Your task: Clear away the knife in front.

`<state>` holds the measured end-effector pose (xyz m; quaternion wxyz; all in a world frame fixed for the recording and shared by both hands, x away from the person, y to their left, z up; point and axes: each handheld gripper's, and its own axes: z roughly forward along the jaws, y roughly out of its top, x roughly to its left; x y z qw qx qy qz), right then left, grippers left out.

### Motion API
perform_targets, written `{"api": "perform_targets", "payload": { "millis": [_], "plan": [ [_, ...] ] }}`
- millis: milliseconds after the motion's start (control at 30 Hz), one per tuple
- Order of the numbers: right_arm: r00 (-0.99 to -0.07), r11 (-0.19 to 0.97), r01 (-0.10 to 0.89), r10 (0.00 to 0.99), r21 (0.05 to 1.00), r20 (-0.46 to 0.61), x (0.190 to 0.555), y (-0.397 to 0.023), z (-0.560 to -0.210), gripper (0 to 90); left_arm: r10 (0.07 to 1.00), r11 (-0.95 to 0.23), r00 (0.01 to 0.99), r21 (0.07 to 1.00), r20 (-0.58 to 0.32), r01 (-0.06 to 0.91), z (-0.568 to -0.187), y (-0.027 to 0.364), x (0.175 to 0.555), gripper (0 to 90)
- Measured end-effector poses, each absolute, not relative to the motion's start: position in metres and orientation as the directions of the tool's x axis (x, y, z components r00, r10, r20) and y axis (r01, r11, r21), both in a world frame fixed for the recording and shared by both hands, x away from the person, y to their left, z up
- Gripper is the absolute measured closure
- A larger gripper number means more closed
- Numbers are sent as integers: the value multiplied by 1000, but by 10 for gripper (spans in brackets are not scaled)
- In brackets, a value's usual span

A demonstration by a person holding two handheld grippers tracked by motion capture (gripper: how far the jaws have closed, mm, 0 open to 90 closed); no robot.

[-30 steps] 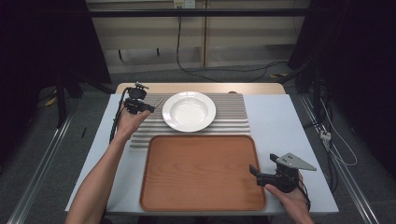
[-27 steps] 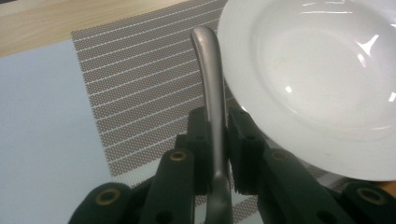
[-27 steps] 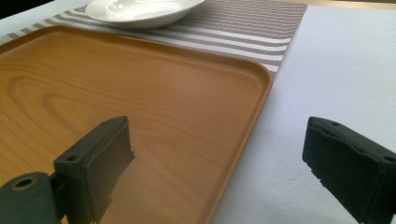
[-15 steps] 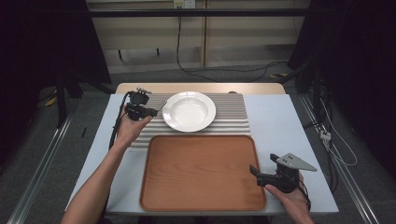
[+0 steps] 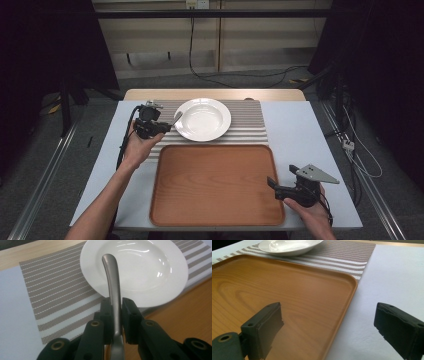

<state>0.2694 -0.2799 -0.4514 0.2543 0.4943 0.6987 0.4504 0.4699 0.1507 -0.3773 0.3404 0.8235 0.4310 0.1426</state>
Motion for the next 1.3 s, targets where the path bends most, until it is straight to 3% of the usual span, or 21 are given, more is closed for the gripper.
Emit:
{"api": "perform_targets", "payload": {
  "millis": [1300],
  "plan": [
    [-389, 113, 462, 917, 879, 86, 270, -277, -451, 78, 763, -449, 642, 653, -73, 609, -408, 132, 387, 800]
  ]
}}
